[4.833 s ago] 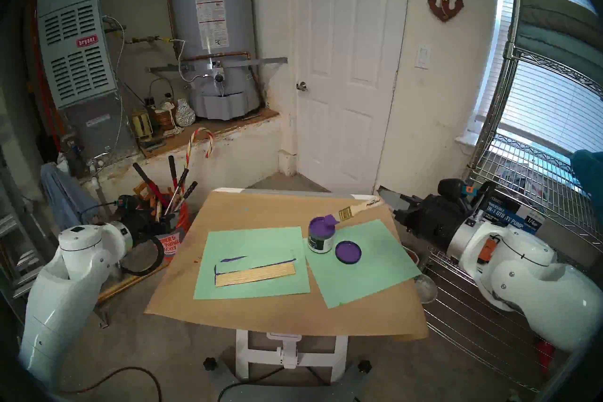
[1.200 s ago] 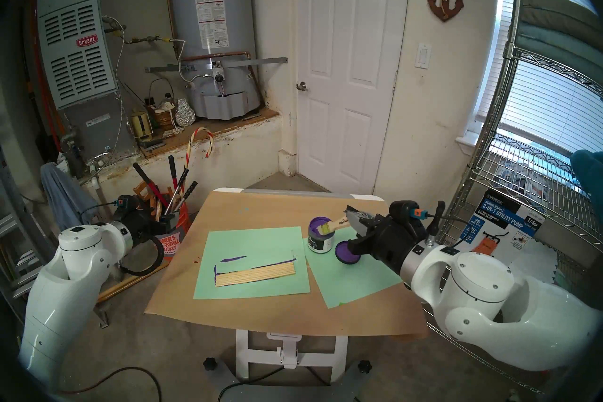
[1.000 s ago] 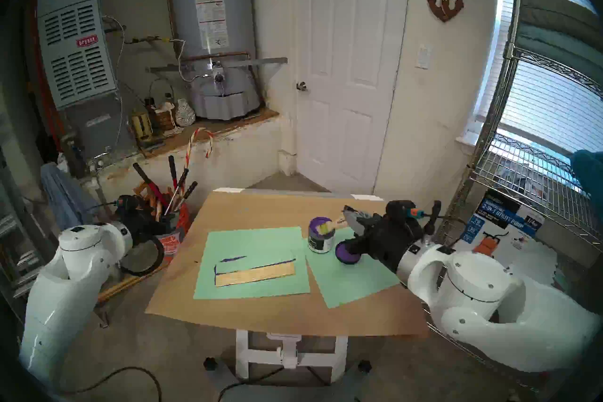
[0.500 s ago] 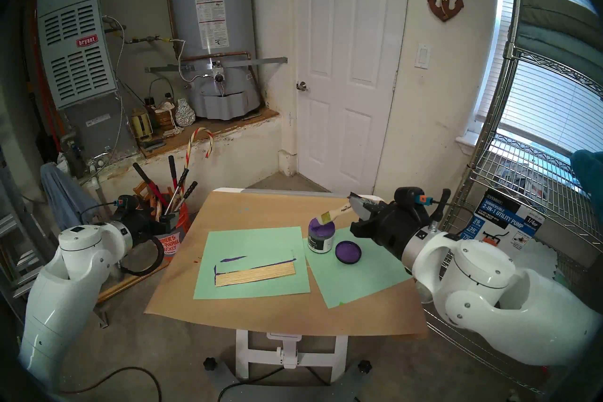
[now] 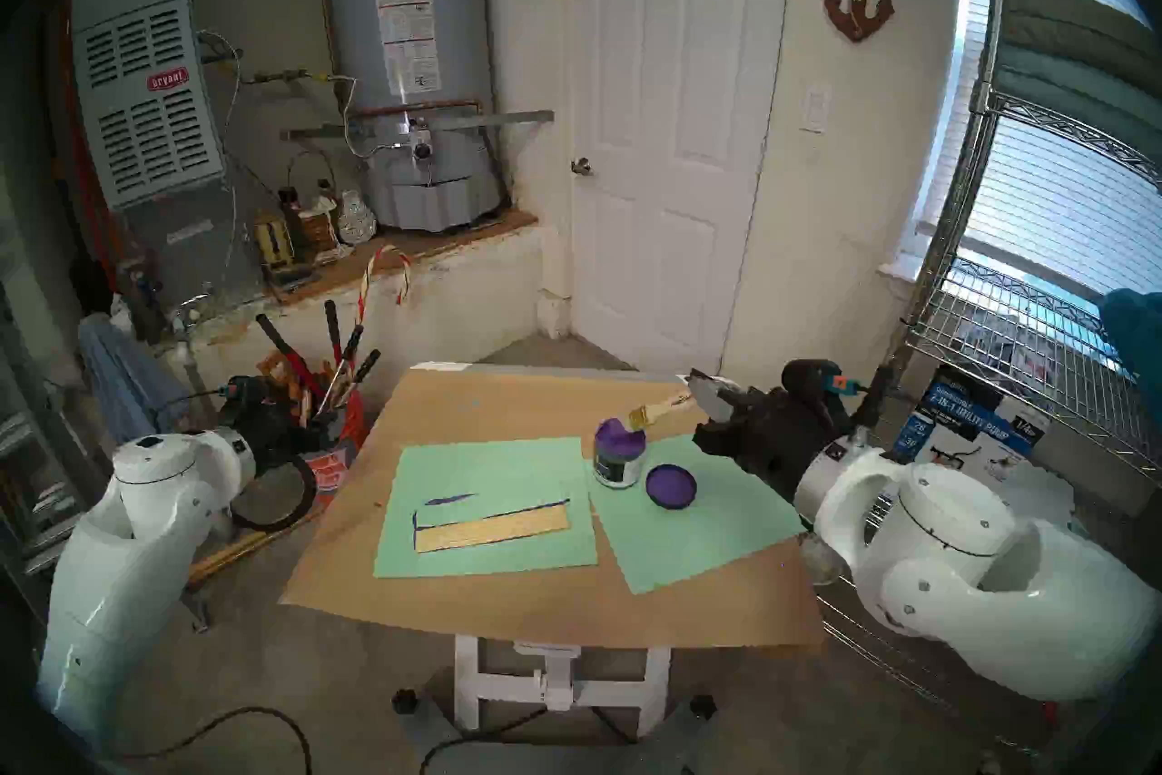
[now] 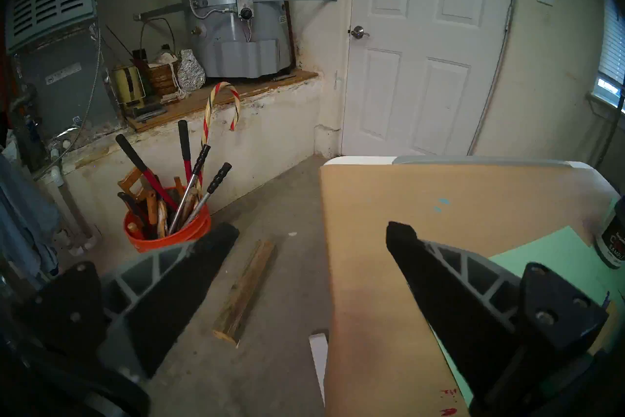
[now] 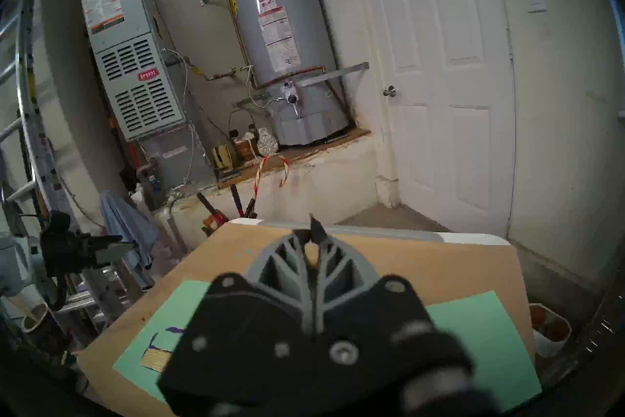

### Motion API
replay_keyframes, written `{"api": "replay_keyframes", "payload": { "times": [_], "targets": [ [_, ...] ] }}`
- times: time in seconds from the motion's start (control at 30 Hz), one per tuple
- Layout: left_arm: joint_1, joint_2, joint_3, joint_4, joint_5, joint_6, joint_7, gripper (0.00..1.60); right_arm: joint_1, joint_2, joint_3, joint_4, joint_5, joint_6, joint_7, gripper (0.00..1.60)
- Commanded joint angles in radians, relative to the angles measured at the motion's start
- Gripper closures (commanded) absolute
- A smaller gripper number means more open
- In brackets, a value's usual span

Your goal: Pick up brush, dip the brush into paint, and paint the wood

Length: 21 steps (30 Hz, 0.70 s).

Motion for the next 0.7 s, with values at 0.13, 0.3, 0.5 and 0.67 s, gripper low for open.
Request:
{"api": "replay_keyframes", "payload": {
  "times": [0.13,0.3,0.5,0.67],
  "targets": [
    [-0.005,0.001,-0.011,-0.017,-0.002,-0.003,0.002,0.00,-0.069,-0.009,0.071,-0.015,0.017,-0.034,0.017,1.60],
    [-0.005,0.001,-0.011,-0.017,-0.002,-0.002,0.002,0.00,-0.080,-0.013,0.077,-0.013,0.017,-0.037,0.024,1.60],
    [-0.005,0.001,-0.011,-0.017,-0.002,-0.003,0.002,0.00,-0.086,-0.024,0.081,-0.014,0.026,-0.040,0.027,1.60],
    [-0.005,0.001,-0.011,-0.017,-0.002,-0.003,0.002,0.00,-0.077,-0.029,0.067,-0.014,0.026,-0.040,0.029,1.60]
  ]
}}
